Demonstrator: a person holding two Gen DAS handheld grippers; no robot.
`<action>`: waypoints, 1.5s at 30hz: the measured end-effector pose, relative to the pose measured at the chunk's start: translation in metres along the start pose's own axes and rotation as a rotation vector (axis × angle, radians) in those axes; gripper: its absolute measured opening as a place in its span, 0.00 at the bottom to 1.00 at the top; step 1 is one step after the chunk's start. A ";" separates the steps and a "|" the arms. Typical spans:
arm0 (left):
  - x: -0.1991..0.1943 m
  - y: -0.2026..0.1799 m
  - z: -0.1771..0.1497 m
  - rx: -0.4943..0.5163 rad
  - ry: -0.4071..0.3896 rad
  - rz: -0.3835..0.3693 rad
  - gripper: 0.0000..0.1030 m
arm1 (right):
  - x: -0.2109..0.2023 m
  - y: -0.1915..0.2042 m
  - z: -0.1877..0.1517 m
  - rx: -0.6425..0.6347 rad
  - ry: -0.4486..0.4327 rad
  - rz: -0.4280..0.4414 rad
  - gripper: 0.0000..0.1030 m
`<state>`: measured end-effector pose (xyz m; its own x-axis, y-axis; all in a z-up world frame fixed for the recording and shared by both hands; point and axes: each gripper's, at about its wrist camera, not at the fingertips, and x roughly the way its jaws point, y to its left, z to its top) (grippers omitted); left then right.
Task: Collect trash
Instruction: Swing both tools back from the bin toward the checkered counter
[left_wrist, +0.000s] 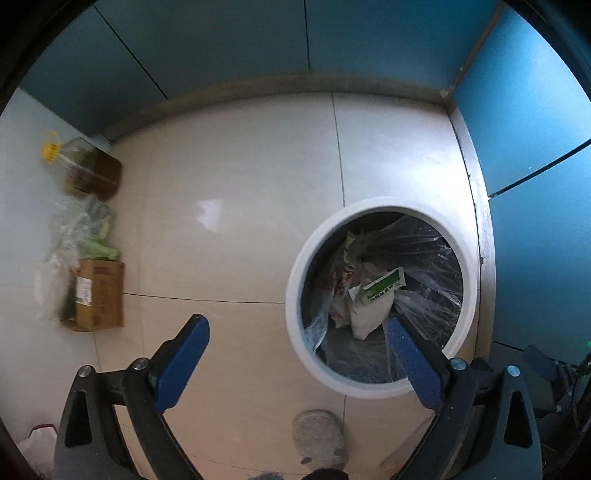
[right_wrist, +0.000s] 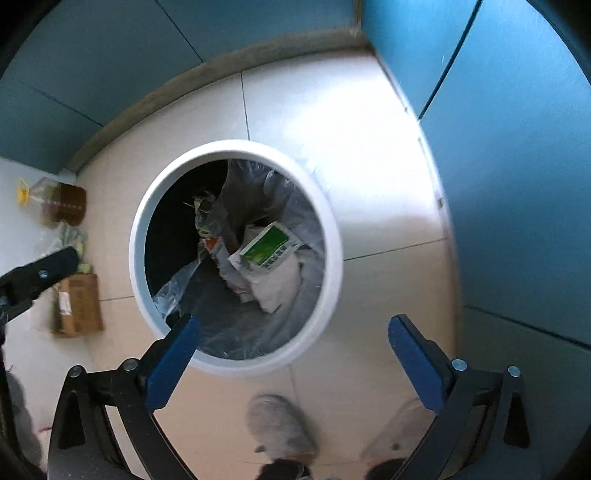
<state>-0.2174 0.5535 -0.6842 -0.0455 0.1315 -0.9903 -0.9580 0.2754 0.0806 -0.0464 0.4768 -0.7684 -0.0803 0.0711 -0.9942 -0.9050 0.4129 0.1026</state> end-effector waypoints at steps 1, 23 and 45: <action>-0.006 0.000 -0.001 0.004 -0.004 0.012 0.96 | -0.006 0.000 0.000 -0.005 -0.006 -0.009 1.00; -0.334 0.008 -0.093 -0.004 -0.143 0.024 0.96 | -0.381 0.016 -0.075 -0.058 -0.209 -0.016 1.00; -0.535 -0.269 -0.115 0.411 -0.253 -0.240 0.96 | -0.637 -0.280 -0.210 0.595 -0.496 0.113 1.00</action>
<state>0.0324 0.2999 -0.1891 0.2792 0.2309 -0.9321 -0.7410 0.6691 -0.0562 0.1707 0.1250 -0.1702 0.1641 0.4813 -0.8610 -0.5151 0.7862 0.3414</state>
